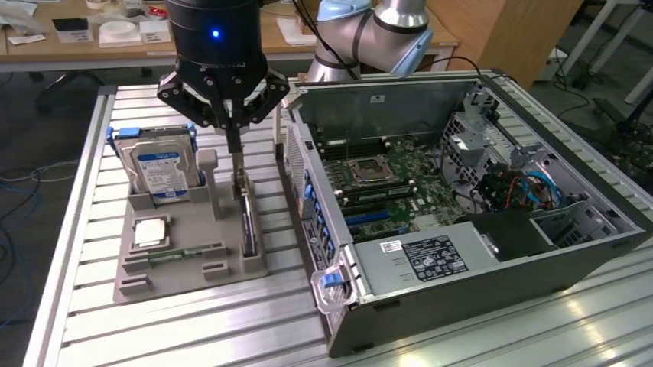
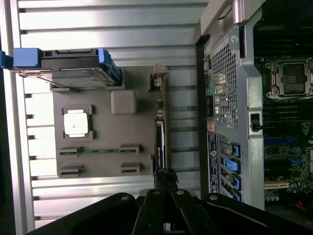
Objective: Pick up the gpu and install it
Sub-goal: 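Pick up the gpu and move the gpu toward the slot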
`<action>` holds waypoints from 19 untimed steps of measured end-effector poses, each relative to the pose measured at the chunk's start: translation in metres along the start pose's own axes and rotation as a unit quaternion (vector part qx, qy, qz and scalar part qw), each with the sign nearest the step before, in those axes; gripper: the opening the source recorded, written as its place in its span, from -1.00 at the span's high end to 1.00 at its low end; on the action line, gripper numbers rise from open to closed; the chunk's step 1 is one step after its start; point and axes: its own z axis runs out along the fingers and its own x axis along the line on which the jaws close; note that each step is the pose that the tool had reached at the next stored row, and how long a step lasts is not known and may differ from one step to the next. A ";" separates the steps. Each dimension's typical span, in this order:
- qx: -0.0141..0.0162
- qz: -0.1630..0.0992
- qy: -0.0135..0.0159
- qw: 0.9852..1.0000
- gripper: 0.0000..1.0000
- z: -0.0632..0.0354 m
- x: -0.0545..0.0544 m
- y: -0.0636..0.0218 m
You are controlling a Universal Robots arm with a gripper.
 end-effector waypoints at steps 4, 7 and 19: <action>0.000 0.000 0.000 1.000 0.79 0.0000 0.000 0.0000; 0.000 0.000 0.000 1.000 0.79 0.0000 0.000 0.0000; 0.000 0.000 0.000 1.000 0.17 0.0000 0.000 0.0000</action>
